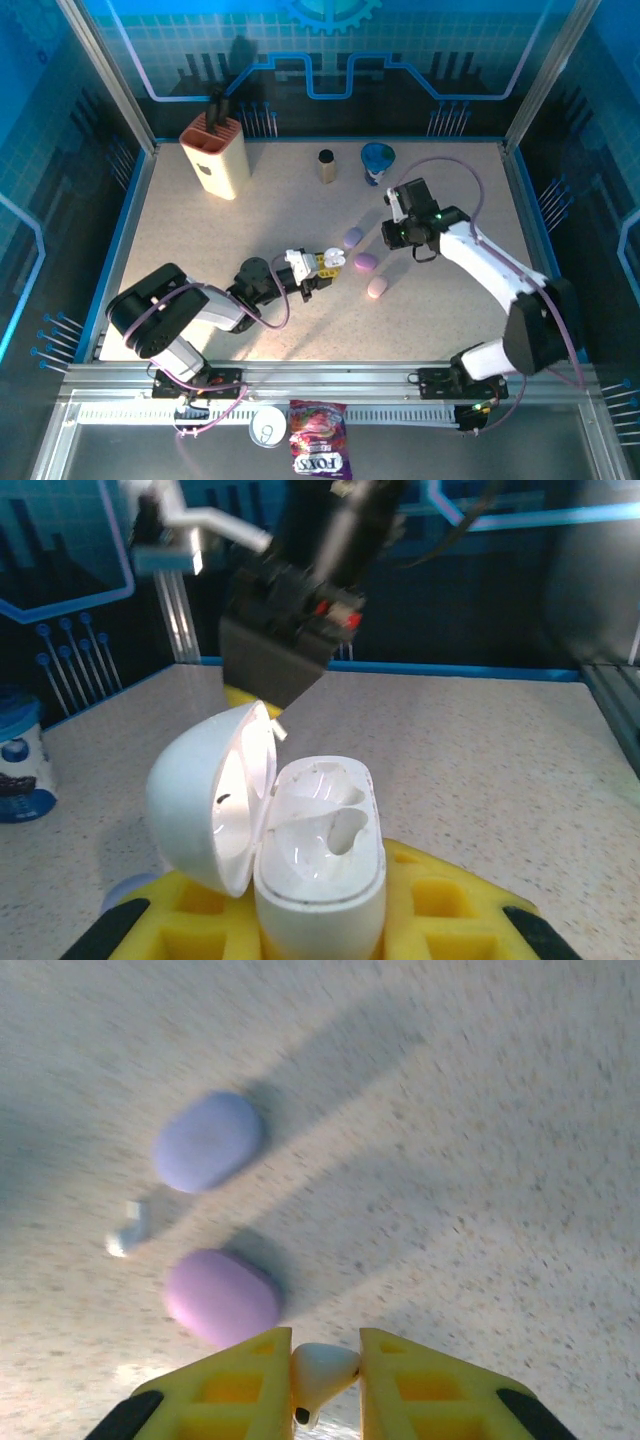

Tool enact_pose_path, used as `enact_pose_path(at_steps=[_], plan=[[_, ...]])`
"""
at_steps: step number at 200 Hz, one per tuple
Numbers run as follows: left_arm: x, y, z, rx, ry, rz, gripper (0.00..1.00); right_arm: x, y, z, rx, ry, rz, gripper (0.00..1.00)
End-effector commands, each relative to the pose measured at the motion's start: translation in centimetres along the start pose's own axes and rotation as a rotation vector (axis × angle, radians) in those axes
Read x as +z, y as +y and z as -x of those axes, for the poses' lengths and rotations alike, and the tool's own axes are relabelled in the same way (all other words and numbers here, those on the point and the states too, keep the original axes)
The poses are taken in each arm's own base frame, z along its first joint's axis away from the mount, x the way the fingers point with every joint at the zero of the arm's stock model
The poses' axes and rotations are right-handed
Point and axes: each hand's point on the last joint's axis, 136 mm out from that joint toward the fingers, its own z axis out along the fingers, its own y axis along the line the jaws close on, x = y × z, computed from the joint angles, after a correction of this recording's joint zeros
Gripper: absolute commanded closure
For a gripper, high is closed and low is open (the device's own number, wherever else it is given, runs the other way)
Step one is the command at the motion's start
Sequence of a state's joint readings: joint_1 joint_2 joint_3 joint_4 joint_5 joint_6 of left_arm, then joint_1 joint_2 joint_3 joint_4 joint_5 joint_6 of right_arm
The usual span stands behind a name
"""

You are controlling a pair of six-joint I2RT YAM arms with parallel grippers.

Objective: Insert the wireless bluetooth earbuds into the charging case

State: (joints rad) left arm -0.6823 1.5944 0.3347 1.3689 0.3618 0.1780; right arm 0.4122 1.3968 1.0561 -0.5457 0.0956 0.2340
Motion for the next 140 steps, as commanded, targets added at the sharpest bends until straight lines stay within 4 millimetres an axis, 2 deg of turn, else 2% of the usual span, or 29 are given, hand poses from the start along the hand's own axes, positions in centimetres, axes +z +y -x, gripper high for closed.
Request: enact_pose_path(at_steps=[1,35,39,93,140], plan=[[0.5,1.8,1.3,-0.010,-0.027,0.075,1.00,-2.6,2.6,2.3,-0.037,-0.175,0.107,0.81],[0.5,2.0,2.0,-0.001,-0.054,0.090,1.00,-7.3,5.7,3.9,-0.057,-0.402,0.270,0.81],[0.5,2.0,2.1,0.000,-0.055,0.089,1.00,-7.1,5.8,3.3,-0.058,-0.397,0.283,0.82],[0.5,1.6,2.1,0.010,-0.051,0.063,1.00,-10.4,10.6,2.1,-0.190,-0.438,0.469,0.82],[0.6,1.6,2.2,0.005,-0.054,0.065,1.00,-11.3,14.5,1.8,-0.292,-0.460,0.562,0.82]])
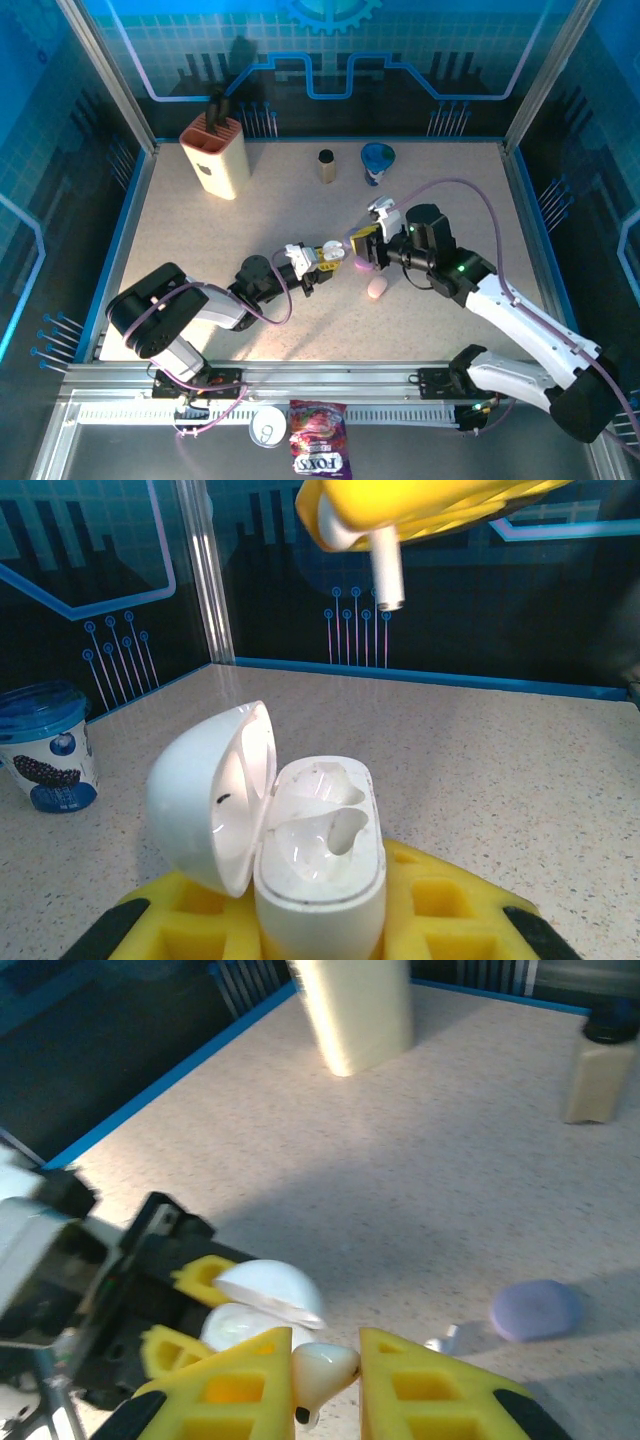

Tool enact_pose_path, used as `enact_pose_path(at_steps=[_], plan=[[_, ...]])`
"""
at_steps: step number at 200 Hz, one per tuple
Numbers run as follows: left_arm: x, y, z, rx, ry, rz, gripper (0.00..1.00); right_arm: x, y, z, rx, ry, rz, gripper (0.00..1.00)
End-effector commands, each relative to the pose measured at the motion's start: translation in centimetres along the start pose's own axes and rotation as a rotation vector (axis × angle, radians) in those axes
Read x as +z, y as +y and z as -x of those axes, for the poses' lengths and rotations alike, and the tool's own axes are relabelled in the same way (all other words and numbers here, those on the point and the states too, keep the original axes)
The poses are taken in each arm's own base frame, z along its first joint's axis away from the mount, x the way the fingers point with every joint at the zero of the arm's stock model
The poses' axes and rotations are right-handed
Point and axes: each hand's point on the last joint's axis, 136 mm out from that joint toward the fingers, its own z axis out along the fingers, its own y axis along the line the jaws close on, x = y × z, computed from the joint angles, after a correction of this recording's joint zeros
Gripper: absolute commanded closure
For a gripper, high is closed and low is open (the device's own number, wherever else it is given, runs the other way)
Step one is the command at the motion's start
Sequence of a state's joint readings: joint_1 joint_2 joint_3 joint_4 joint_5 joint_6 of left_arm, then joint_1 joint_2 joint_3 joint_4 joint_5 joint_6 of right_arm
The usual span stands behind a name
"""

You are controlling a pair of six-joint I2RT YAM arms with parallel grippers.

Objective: Insert the wireless bluetooth earbuds into the charging case

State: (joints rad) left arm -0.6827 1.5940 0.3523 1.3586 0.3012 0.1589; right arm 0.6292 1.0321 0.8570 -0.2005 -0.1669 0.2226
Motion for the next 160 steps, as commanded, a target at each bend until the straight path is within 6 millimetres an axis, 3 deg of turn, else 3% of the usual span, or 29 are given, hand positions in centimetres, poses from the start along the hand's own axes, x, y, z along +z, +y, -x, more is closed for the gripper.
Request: enact_pose_path(at_steps=[1,69,73,97,160], plan=[[0.3,0.3,1.9,0.019,-0.053,0.004,1.00,0.5,2.2,1.0,-0.063,-0.037,0.078,0.82],[0.3,0.4,2.1,0.008,-0.057,0.007,1.00,3.3,2.0,-0.5,-0.091,0.026,0.071,0.84],[0.4,0.4,2.1,0.007,-0.056,0.007,1.00,3.2,2.3,0.7,-0.097,0.001,0.076,0.84],[0.4,0.4,2.0,0.003,-0.055,0.008,1.00,3.4,2.5,1.1,-0.093,-0.015,0.087,0.85],[0.4,0.6,2.3,-0.013,-0.068,0.015,1.00,4.1,2.0,0.1,-0.095,0.010,0.073,0.85]])
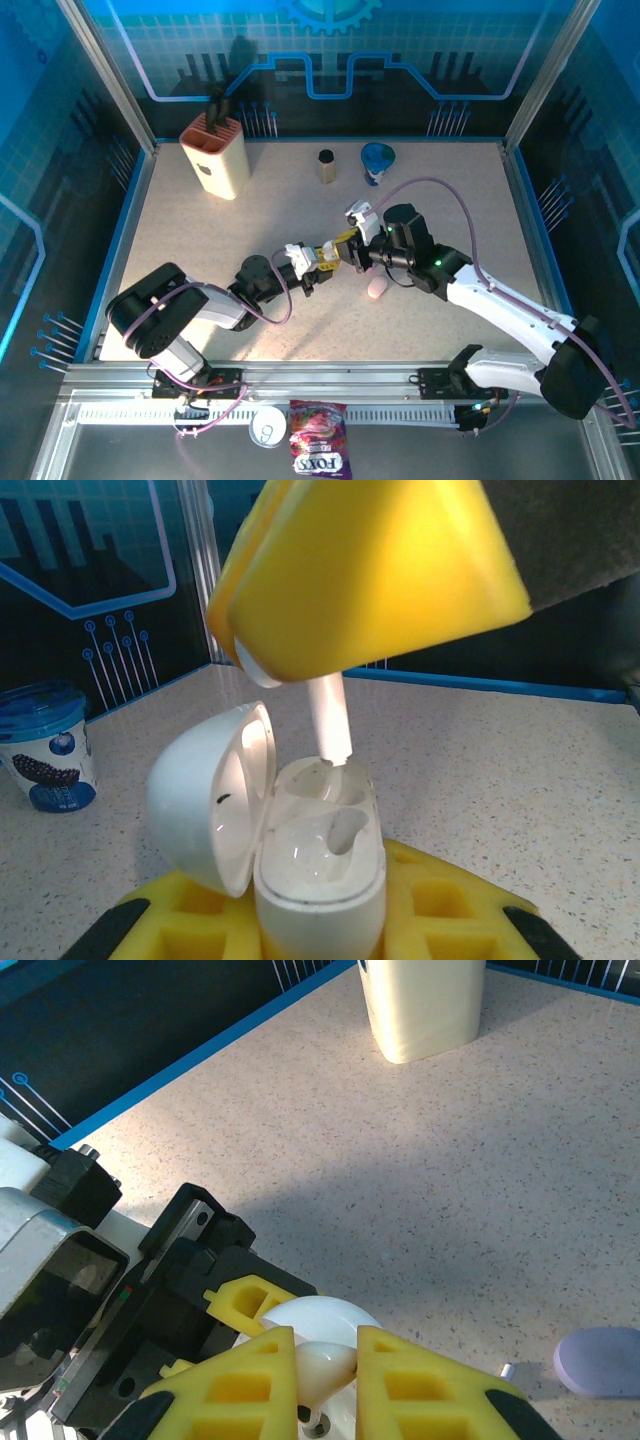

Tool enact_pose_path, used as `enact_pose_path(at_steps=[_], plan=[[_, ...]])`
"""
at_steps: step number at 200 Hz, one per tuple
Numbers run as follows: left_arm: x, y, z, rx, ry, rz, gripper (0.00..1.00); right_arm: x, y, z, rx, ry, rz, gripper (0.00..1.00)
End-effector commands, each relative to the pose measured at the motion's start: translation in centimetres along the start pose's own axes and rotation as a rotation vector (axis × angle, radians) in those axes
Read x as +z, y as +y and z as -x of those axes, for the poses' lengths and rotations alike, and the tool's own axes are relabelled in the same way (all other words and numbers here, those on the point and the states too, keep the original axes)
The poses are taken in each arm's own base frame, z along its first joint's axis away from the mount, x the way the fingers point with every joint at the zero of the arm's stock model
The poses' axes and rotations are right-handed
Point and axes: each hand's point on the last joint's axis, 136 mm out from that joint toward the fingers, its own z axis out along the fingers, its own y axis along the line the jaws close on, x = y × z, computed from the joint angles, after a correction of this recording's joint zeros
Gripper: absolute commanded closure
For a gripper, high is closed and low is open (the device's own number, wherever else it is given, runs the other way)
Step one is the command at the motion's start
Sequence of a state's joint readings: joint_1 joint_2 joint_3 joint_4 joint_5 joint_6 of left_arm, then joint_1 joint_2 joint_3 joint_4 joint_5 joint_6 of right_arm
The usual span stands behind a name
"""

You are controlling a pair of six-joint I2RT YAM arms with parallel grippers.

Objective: Insert the wireless bluetooth earbuds into the charging case

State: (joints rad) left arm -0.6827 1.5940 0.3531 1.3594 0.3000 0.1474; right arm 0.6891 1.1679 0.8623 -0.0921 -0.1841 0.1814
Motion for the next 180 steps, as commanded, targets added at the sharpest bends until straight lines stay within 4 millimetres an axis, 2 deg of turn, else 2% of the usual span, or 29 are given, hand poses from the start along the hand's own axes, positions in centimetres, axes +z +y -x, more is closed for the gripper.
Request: enact_pose_path(at_steps=[1,48,53,68,146,180], plan=[[0.4,0.5,2.3,-0.002,-0.068,0.013,1.00,0.4,0.4,1.1,-0.035,-0.027,0.005,0.85],[0.3,1.1,2.6,-0.019,-0.067,0.045,1.00,0.8,0.1,0.4,-0.035,0.001,-0.004,0.84],[0.3,1.1,2.7,-0.020,-0.067,0.049,1.00,1.0,-0.1,-0.8,-0.030,0.027,-0.008,0.84],[0.2,1.3,2.8,-0.021,-0.069,0.059,1.00,1.1,-0.2,-1.2,-0.029,0.034,-0.012,0.84],[0.2,1.5,3.3,-0.026,-0.080,0.069,1.00,1.8,0.3,-1.8,-0.022,0.057,0.030,0.84],[0.2,1.5,3.4,-0.024,-0.084,0.072,1.00,2.3,-0.2,-2.2,-0.009,0.072,0.013,0.80]])
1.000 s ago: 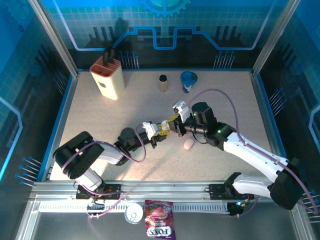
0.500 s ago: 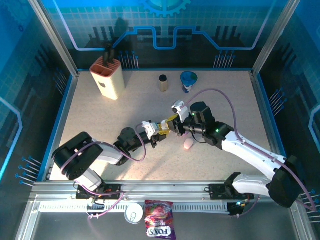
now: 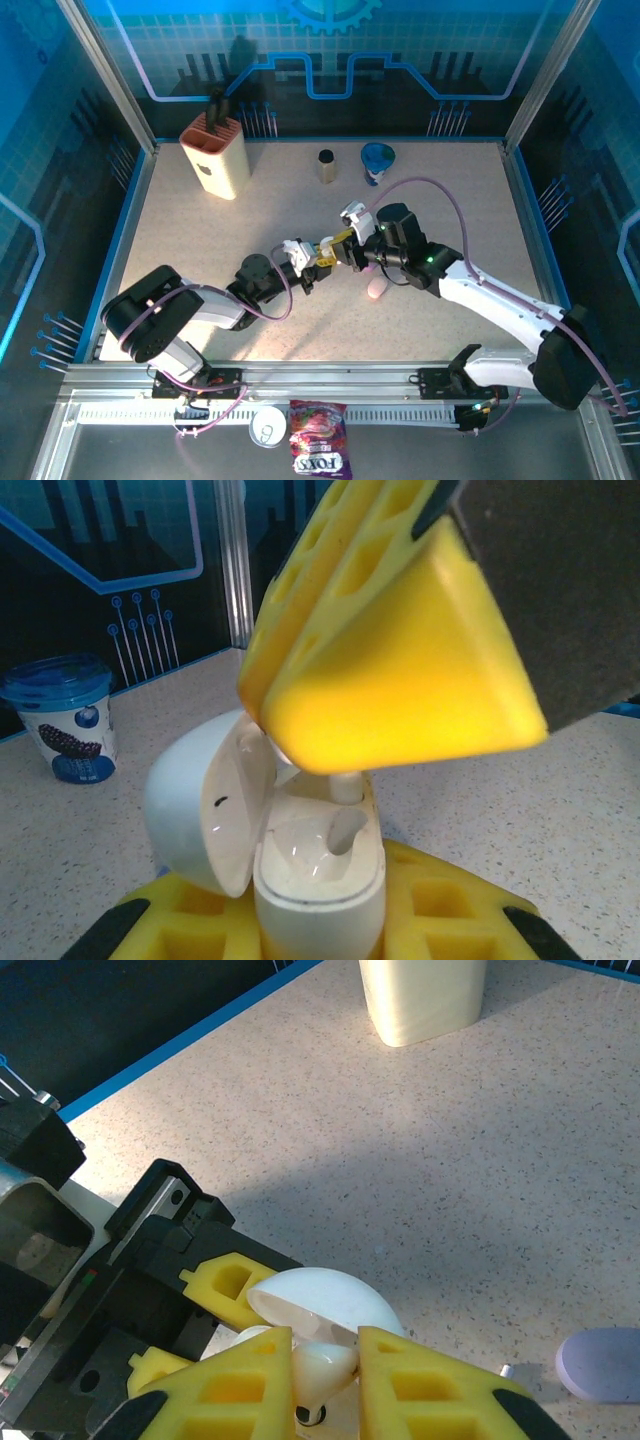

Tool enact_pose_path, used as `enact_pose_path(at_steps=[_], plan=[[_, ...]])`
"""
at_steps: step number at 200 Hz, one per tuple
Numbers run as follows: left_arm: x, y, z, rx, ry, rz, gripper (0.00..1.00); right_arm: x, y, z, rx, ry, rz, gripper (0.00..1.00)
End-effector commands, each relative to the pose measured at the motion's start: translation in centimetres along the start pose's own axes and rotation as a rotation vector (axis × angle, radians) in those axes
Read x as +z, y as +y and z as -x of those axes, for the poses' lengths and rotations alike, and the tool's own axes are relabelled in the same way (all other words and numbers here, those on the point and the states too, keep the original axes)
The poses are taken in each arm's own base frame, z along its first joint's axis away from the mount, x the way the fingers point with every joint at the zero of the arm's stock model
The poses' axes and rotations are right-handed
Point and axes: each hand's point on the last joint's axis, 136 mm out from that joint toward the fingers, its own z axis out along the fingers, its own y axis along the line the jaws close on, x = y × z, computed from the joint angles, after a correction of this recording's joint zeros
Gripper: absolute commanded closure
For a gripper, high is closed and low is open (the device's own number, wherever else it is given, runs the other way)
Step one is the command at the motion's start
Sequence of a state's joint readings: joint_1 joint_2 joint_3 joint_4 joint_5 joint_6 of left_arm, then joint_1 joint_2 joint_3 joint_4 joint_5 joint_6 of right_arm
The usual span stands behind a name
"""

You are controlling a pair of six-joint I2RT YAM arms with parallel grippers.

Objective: Insert the wireless bluetooth earbuds into the charging case

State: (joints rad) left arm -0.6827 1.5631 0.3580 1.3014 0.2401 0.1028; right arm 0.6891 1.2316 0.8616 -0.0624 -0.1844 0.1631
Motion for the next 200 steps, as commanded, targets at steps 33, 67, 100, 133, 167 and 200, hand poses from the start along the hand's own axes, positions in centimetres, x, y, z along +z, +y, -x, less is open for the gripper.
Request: enact_pose_path(at_steps=[33,67,100,133,167,200], plan=[[0.1,0.3,3.3,0.024,-0.107,0.009,1.00,0.1,-0.4,-0.3,0.016,0.000,-0.039,0.59],[-0.2,0.6,2.6,0.023,-0.092,0.031,1.00,-2.0,-0.8,1.6,0.063,-0.099,-0.047,0.44],[-1.0,1.3,1.9,0.029,-0.079,0.057,1.00,-3.4,-3.1,1.6,0.188,-0.156,-0.087,0.41],[-2.4,2.7,0.8,0.013,-0.055,0.114,0.99,-2.2,-6.2,-1.5,0.347,-0.024,-0.216,0.41],[-4.4,4.3,0.2,0.000,-0.042,0.188,0.99,1.0,-6.6,-4.8,0.445,0.185,-0.246,0.46],[-6.0,5.1,-0.4,-0.019,-0.027,0.241,0.99,4.6,-6.4,-7.7,0.481,0.386,-0.266,0.48]])
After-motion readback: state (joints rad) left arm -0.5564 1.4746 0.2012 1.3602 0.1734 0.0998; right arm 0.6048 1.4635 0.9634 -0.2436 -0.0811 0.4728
